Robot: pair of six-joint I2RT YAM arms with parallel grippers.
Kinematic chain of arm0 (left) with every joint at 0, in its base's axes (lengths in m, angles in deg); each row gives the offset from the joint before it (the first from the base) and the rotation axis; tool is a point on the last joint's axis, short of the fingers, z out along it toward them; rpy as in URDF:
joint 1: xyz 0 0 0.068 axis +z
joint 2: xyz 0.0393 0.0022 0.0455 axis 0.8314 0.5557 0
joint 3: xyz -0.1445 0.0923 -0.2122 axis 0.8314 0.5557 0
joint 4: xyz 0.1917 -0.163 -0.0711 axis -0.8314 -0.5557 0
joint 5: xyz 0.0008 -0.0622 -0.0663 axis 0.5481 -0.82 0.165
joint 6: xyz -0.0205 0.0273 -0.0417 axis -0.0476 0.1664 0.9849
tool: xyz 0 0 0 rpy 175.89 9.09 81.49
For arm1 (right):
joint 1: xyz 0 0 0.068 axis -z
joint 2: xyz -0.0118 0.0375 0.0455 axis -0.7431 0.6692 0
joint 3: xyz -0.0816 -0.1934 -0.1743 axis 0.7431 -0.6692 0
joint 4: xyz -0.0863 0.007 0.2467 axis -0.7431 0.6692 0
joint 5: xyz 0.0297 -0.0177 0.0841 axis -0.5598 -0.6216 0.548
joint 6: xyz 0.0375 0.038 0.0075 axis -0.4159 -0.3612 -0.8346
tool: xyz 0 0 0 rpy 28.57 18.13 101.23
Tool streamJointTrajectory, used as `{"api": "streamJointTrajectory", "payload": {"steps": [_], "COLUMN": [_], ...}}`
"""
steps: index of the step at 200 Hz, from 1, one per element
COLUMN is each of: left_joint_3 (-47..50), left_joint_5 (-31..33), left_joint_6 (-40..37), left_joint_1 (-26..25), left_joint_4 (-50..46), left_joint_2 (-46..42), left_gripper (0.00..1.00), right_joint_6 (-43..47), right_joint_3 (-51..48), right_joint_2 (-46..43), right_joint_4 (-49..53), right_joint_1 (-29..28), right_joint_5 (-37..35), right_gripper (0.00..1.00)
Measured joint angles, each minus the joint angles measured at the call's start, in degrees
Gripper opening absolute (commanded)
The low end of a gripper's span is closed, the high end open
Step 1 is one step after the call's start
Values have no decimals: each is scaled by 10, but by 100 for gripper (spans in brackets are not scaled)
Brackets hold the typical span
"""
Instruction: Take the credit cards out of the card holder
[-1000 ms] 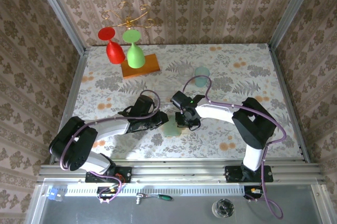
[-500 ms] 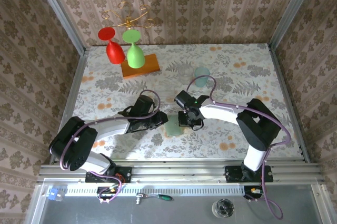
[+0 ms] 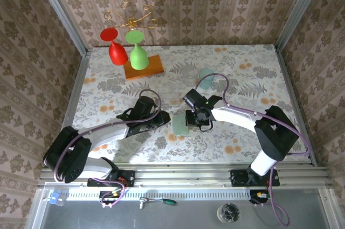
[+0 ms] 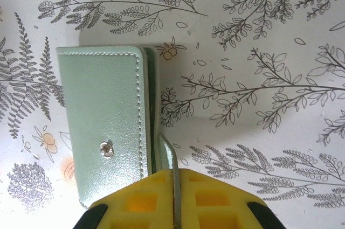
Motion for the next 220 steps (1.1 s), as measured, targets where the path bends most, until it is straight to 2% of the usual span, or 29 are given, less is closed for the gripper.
{"api": "streamJointTrajectory", "payload": {"steps": [67,149,220], "left_joint_3": [0,0,0], "left_joint_5": [7,7,24], "left_joint_6": [-5,-17,-20], "left_joint_1": [3,3,4], "left_joint_4": [-10,-15,-16], "left_joint_2": [-16,-29,-71], "left_gripper": [23,23,22], "right_joint_6": [16,59,73], "right_joint_3": [0,21,50], "right_joint_2": [-40,-29,-26], "right_joint_4": [7,-11,-10], "right_joint_1": [0,-28,-44], "right_joint_5": [7,77,78], "right_gripper": [0,0,0]}}
